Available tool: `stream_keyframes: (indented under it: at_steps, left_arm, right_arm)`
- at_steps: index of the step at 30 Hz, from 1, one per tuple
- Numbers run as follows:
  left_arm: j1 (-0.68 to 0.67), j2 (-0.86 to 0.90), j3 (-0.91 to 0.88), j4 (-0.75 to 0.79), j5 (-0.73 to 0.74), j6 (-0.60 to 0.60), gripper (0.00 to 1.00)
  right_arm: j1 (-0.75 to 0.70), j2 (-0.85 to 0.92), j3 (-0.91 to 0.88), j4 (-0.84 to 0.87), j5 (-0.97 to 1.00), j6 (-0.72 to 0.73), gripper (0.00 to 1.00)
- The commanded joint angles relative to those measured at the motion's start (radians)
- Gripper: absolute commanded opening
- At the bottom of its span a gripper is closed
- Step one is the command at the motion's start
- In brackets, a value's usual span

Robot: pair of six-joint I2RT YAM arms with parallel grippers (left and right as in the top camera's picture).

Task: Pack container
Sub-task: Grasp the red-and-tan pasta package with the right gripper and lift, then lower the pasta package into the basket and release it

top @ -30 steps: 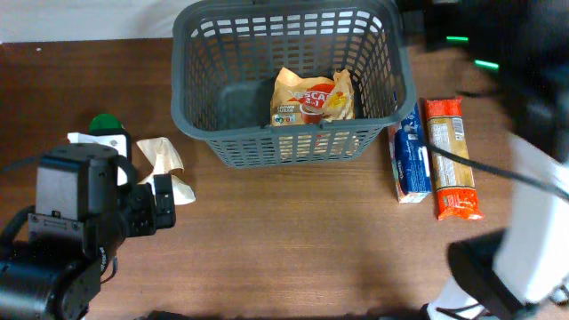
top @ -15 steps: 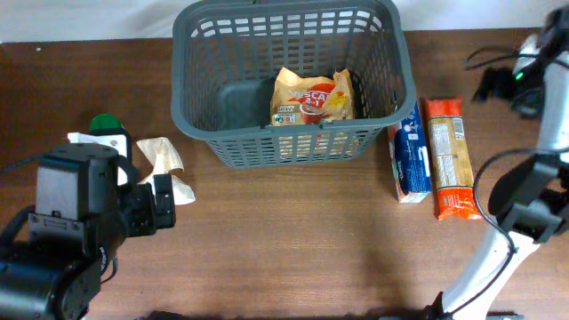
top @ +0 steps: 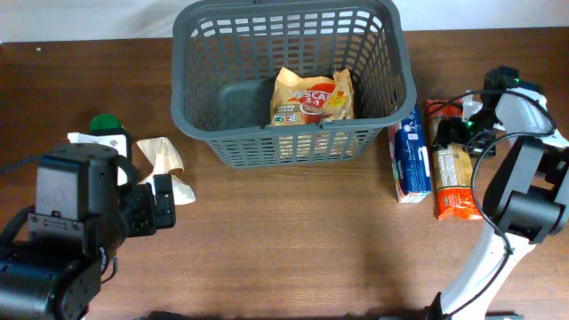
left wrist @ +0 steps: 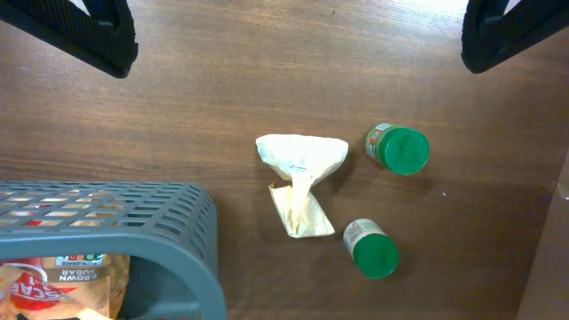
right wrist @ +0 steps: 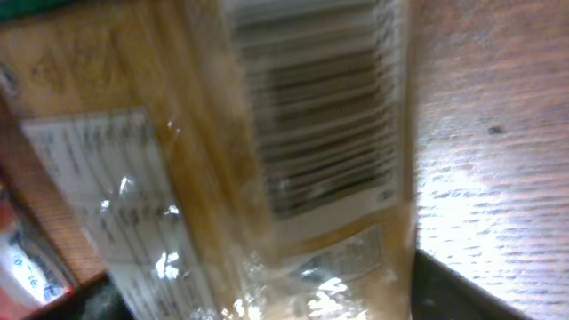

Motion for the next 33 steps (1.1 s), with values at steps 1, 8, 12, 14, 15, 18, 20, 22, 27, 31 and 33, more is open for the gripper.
stream_keyframes:
  at_steps: [1,8,12,14,15,18,20,22,27,31,33]
  left_arm:
    - [0.005,-0.004,0.003,-0.001,-0.011,-0.003,0.99]
    - [0.005,-0.004,0.003,-0.001,-0.01,-0.002,0.99]
    - [0.005,-0.004,0.003,-0.001,-0.011,-0.002,0.99]
    - [0.005,-0.004,0.003,-0.001,-0.011,-0.003,0.99]
    - [0.005,-0.004,0.003,-0.001,-0.011,-0.002,0.99]
    - [0.005,-0.004,0.003,-0.001,-0.011,-0.002,0.99]
    - [0.005,-0.004,0.003,-0.001,-0.011,-0.002,0.99]
    - [0.005,-0.004,0.003,-0.001,-0.01,-0.002,0.99]
    - [0.005,-0.004,0.003,-0.001,-0.011,-0.002,0.99]
    - [0.005,-0.004,0.003,-0.001,-0.01,-0.003,0.99]
    - [0.005,-0.004,0.003,-0.001,-0.011,-0.003,0.99]
  right_arm:
    - [0.001,0.014,-0.058,0.003,0.002,0.066,0.09]
    - [0.009,-0.164,0.253,-0.183,-0.066,0.128,0.04]
    - [0.087,-0.341,0.645,-0.311,-0.1,0.102,0.04]
    - [0.158,-0.4,0.78,-0.323,-0.1,0.048,0.04]
    - [0.187,-0.416,0.813,-0.323,-0.1,0.026,0.04]
    - [0.401,-0.481,0.945,-0.318,-0.1,-0.187,0.04]
    - [0.541,-0.491,0.965,-0.315,-0.1,-0.366,0.04]
    - [0.644,-0.483,0.959,-0.317,-0.09,-0.521,0.04]
    - [0.775,-0.359,0.925,-0.299,-0.016,-0.721,0.04]
    - [0.77,-0.159,0.923,-0.209,-0.008,-0.764,0.04]
    - [0.773,-0.051,0.922,-0.131,0.003,-0.729,0.04]
